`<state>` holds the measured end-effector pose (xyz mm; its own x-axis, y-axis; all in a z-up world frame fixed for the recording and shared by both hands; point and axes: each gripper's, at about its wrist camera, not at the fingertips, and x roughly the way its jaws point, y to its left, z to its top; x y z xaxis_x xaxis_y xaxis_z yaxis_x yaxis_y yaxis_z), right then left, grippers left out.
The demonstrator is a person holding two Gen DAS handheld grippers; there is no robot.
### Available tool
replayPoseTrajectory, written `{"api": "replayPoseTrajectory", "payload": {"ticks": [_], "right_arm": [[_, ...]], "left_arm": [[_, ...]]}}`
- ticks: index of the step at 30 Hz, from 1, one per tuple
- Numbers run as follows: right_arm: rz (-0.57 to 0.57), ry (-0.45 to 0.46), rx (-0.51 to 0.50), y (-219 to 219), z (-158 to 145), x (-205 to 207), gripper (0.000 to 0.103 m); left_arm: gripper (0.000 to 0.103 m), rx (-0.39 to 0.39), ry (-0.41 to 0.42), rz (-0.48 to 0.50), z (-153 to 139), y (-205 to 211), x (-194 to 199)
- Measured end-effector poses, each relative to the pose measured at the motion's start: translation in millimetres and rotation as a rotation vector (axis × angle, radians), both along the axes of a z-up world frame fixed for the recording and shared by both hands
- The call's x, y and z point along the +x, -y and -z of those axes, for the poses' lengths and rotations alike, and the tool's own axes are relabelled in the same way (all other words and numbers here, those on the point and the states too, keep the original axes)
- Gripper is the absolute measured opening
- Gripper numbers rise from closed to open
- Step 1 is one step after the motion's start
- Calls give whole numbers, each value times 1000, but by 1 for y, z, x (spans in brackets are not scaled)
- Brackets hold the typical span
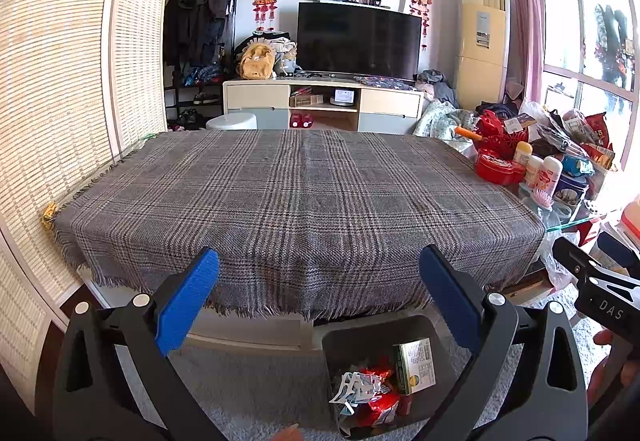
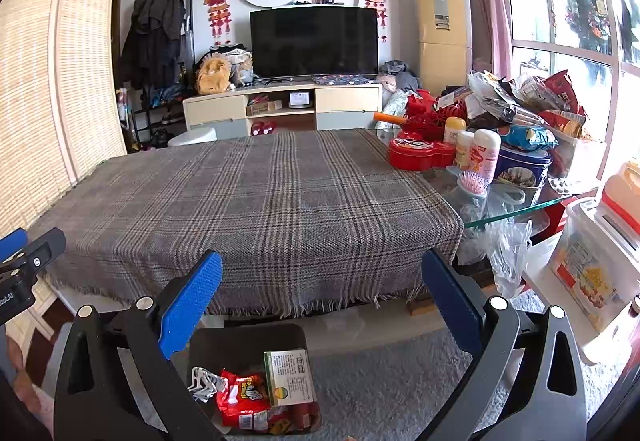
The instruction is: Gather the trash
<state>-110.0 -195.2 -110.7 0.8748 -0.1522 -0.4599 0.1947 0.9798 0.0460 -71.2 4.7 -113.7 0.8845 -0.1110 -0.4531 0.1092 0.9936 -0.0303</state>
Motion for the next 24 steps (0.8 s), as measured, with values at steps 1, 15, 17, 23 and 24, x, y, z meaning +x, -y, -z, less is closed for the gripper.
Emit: {"api": "replayPoseTrajectory", "payload": {"ticks": [1, 15, 17, 23, 24], "right_arm": [[0, 0, 0, 1, 0, 0, 100], [6, -5, 4, 5, 1, 2, 100], [6, -6, 4, 4, 1, 2, 100], [5, -5, 5, 5, 1, 2, 100], [6, -6, 6, 5, 1, 2, 100]], "left_arm": [[95, 0, 0, 0, 0, 0, 0], [95, -11, -6, -2, -1, 1, 0], [95, -11, -5, -3, -1, 1, 0], [95, -12, -8, -3, -2, 1, 0], [95, -12, -8, -2, -1, 1, 0]]}}
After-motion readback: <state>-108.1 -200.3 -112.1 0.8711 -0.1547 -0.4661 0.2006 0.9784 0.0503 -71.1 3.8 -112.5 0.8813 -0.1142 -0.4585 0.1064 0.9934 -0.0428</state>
